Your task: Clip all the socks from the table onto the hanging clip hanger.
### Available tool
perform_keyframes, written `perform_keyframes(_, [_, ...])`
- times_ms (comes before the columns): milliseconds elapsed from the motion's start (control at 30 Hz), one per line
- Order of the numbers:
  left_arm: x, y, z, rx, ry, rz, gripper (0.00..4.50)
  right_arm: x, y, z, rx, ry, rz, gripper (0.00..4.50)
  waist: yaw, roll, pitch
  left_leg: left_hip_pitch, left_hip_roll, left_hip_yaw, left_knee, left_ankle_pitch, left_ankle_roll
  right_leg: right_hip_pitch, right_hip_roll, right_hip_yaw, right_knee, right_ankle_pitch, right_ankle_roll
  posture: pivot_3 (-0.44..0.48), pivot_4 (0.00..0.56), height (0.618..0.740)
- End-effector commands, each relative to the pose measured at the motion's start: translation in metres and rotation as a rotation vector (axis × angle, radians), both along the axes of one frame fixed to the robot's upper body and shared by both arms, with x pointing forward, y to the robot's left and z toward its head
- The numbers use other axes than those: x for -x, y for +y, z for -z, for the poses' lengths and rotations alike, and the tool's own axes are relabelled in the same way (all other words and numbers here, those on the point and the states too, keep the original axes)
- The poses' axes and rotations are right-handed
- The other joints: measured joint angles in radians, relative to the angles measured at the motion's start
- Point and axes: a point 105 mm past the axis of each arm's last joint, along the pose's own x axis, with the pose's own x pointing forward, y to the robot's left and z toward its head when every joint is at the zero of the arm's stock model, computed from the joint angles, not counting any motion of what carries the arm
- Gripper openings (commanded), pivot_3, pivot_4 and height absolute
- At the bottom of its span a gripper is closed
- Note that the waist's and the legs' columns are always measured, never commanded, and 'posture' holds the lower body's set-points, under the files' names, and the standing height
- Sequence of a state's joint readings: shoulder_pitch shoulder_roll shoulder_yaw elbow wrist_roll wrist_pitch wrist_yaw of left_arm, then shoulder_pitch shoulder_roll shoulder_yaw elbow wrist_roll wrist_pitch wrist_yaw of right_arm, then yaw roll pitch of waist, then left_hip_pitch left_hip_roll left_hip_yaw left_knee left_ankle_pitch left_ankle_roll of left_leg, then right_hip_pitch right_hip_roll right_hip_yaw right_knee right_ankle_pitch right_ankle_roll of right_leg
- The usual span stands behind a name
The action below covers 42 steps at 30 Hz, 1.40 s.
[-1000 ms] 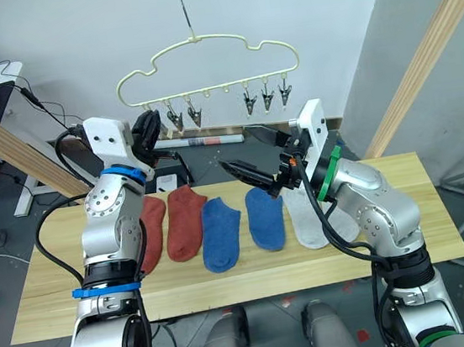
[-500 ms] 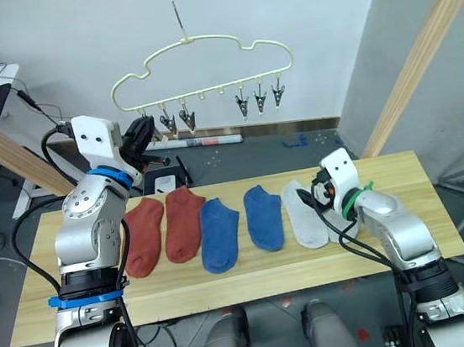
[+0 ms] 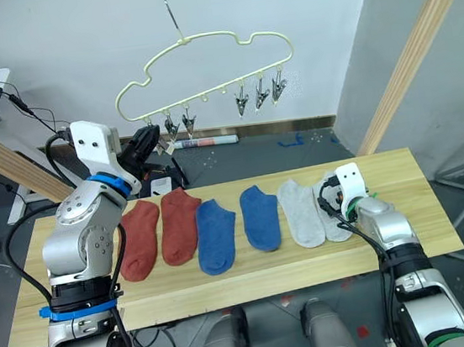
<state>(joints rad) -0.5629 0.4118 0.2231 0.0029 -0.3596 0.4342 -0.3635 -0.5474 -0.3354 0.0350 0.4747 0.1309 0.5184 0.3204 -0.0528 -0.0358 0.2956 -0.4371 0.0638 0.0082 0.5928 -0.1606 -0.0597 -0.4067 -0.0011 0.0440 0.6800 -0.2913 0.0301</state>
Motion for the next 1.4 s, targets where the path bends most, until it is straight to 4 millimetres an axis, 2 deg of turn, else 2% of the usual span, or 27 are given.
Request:
perform_keyframes(33, [0.003,0.006,0.003,-0.011,0.012,-0.016,0.00,0.000,-0.004,0.003,0.029,0.001,-0.020,3.54,0.000,0.000,0.000,0.000,0.000,0.000,0.000,0.000,0.000,0.000,0.000,0.000,0.000,0.000,0.000,-0.023,0.322,0.740])
perform_keyframes(133, [0.006,0.008,0.002,-0.014,0.013,-0.026,0.00,0.008,-0.009,0.014,0.067,0.029,-0.046,2.49,-0.001,0.000,0.000,0.000,0.000,0.000,0.000,0.000,0.000,0.000,0.000,0.000,0.000,0.000,0.000,-0.023,0.322,0.740])
perform_keyframes(167, [0.007,0.009,0.002,-0.016,0.013,-0.029,0.00,0.011,-0.010,0.017,0.074,0.037,-0.055,2.16,0.000,0.000,0.000,0.000,0.000,0.000,0.000,0.000,0.000,0.000,0.000,0.000,0.000,0.000,0.000,0.007,0.314,0.740])
perform_keyframes(267, [0.008,0.011,0.003,-0.014,0.017,-0.034,0.00,0.016,-0.012,0.020,0.078,0.036,-0.069,1.08,0.004,0.000,0.000,0.001,0.000,-0.001,0.000,0.000,0.000,0.001,0.000,0.000,0.000,0.000,0.000,0.016,0.309,0.740])
perform_keyframes(367, [0.007,0.009,0.006,0.093,0.075,-0.012,0.00,0.017,-0.007,-0.003,0.069,-0.055,-0.128,0.04,0.009,0.000,0.000,0.001,0.000,-0.001,0.000,0.000,0.000,0.001,0.000,-0.001,0.000,0.000,0.000,0.017,0.306,0.740])
perform_keyframes(467, [0.007,0.004,0.014,0.243,0.182,0.063,0.00,0.023,0.011,-0.032,0.041,-0.129,-0.234,0.04,0.010,0.000,0.000,0.001,0.000,-0.001,0.000,0.000,0.000,0.001,0.000,0.000,0.000,0.000,0.001,0.018,0.302,0.740])
perform_keyframes(533, [0.010,0.002,0.017,0.385,0.268,0.134,0.00,0.032,0.038,-0.061,-0.025,-0.177,-0.353,0.04,0.001,0.001,0.001,0.001,0.000,0.000,0.000,0.000,0.000,0.001,0.000,0.000,0.001,0.001,0.001,0.013,0.299,0.740])
perform_keyframes(567, [0.012,0.003,0.018,0.428,0.293,0.157,0.00,0.036,0.046,-0.069,-0.042,-0.184,-0.381,0.04,-0.003,0.001,0.001,0.001,0.000,0.000,0.000,0.000,0.000,0.001,0.000,0.000,0.001,0.001,0.001,0.006,0.297,0.740])
perform_keyframes(633, [0.016,0.002,0.012,0.567,0.342,0.237,0.00,0.051,0.079,-0.088,-0.106,-0.188,-0.512,0.04,-0.006,0.001,0.001,0.001,0.001,-0.002,0.000,0.000,0.000,0.001,0.001,-0.001,0.001,0.001,0.001,0.002,0.296,0.740])
perform_keyframes(700, [0.020,-0.001,0.003,0.678,0.371,0.320,0.00,0.065,0.110,-0.101,-0.149,-0.182,-0.631,0.04,-0.006,0.001,0.001,0.002,0.001,-0.004,0.000,0.000,0.000,0.001,0.002,-0.002,0.002,0.001,0.001,0.002,0.296,0.740])
perform_keyframes(767, [0.022,-0.001,-0.003,0.733,0.384,0.359,0.00,0.071,0.133,-0.109,-0.194,-0.176,-0.686,0.04,-0.004,0.001,0.001,0.001,0.001,-0.005,0.000,0.000,0.000,0.001,0.003,-0.003,0.002,0.001,0.001,0.000,0.291,0.740])
perform_keyframes(900, [0.024,-0.002,-0.014,0.797,0.379,0.395,0.00,0.075,0.165,-0.118,-0.239,-0.166,-0.745,0.04,0.006,-0.001,0.002,0.000,0.000,-0.005,0.000,0.000,-0.001,0.001,0.000,-0.003,0.001,0.001,0.001,0.000,0.291,0.740])
perform_keyframes(1133, [0.032,-0.011,-0.019,0.808,0.386,0.444,0.00,0.077,0.205,-0.141,-0.324,-0.178,-0.812,0.04,0.022,-0.003,0.003,-0.002,-0.001,-0.006,0.001,0.000,-0.002,0.000,-0.002,-0.005,0.000,0.002,0.000,0.023,0.287,0.740])
perform_keyframes(1400, [0.038,-0.014,-0.022,0.821,0.370,0.459,0.00,0.074,0.214,-0.145,-0.332,-0.171,-0.828,0.04,0.025,-0.003,0.003,-0.002,0.000,-0.006,0.001,-0.001,-0.003,0.000,-0.002,-0.005,0.000,0.003,-0.003,0.036,0.293,0.740])
